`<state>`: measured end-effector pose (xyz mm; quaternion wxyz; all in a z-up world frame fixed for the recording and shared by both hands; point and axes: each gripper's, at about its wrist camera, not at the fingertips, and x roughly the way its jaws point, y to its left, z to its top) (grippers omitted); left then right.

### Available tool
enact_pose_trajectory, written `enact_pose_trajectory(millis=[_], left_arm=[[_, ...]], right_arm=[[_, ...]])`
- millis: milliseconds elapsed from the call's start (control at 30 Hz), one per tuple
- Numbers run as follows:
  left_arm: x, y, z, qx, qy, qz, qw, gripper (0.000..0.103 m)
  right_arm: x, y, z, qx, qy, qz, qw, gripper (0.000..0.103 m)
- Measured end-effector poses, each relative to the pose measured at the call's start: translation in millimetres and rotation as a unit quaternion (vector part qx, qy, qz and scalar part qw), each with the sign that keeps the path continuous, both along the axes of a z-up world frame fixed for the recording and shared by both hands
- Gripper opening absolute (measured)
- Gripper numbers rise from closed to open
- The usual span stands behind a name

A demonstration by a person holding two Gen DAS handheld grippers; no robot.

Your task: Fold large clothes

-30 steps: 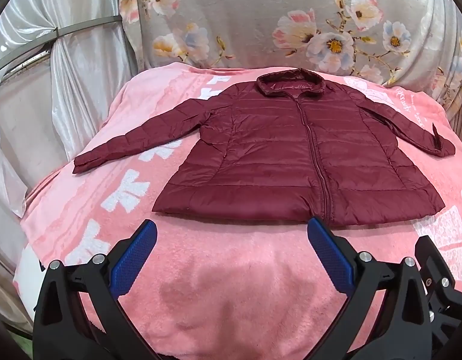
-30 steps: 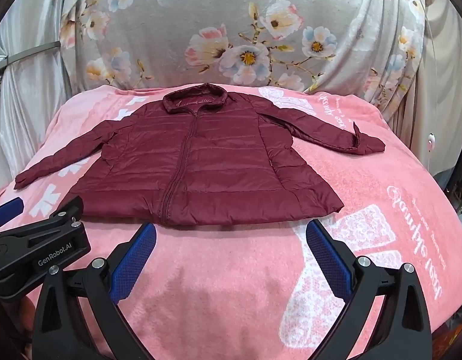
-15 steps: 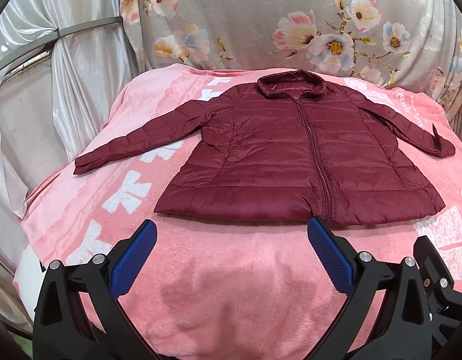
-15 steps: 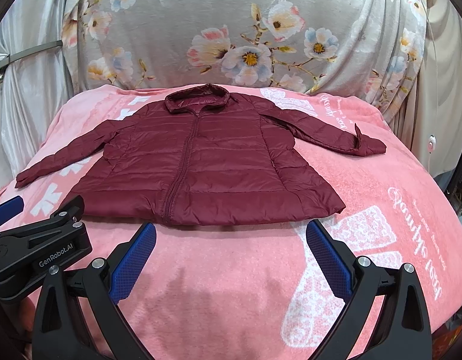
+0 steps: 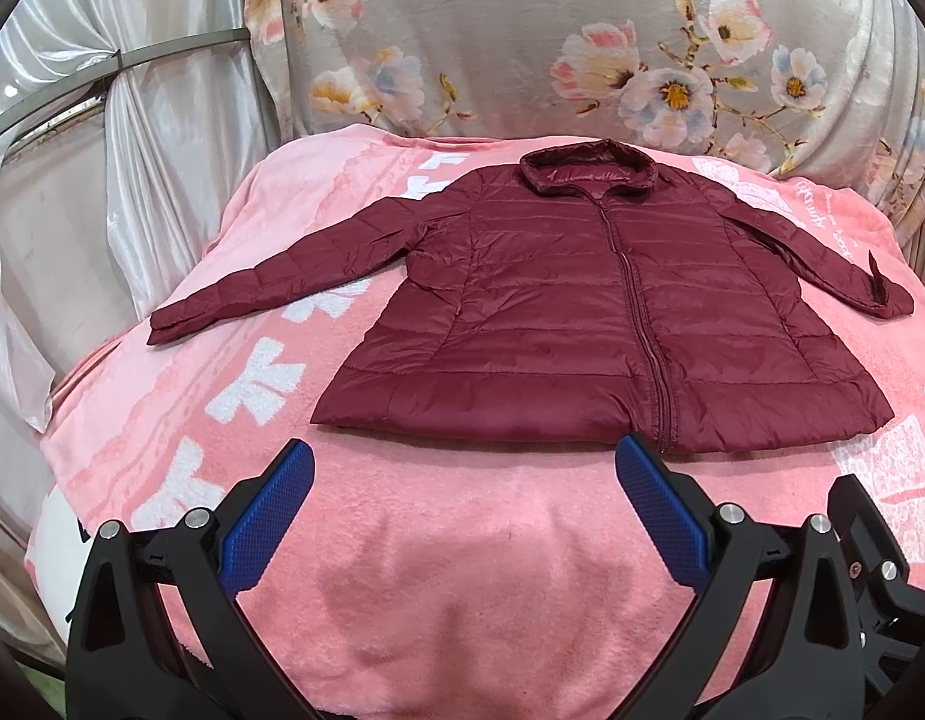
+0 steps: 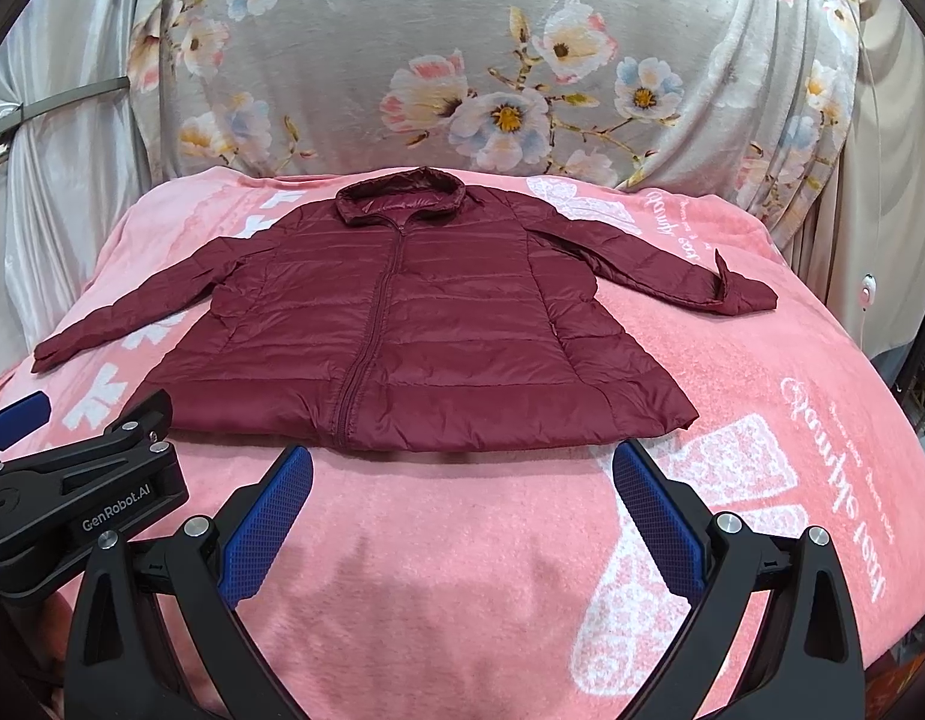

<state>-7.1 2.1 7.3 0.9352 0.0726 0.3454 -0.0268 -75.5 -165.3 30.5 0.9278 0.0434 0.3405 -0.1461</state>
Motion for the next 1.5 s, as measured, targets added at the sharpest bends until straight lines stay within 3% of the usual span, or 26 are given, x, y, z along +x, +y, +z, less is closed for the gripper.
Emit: enact_pose_trajectory(millis=[1500], left_arm=[[6.6, 7.9, -6.2, -0.002, 0.001, 0.003, 1.0, 0.098]], right_arm=[[7.0, 10.4, 0.2, -0.003, -0.001, 0.006, 1.0, 0.098]])
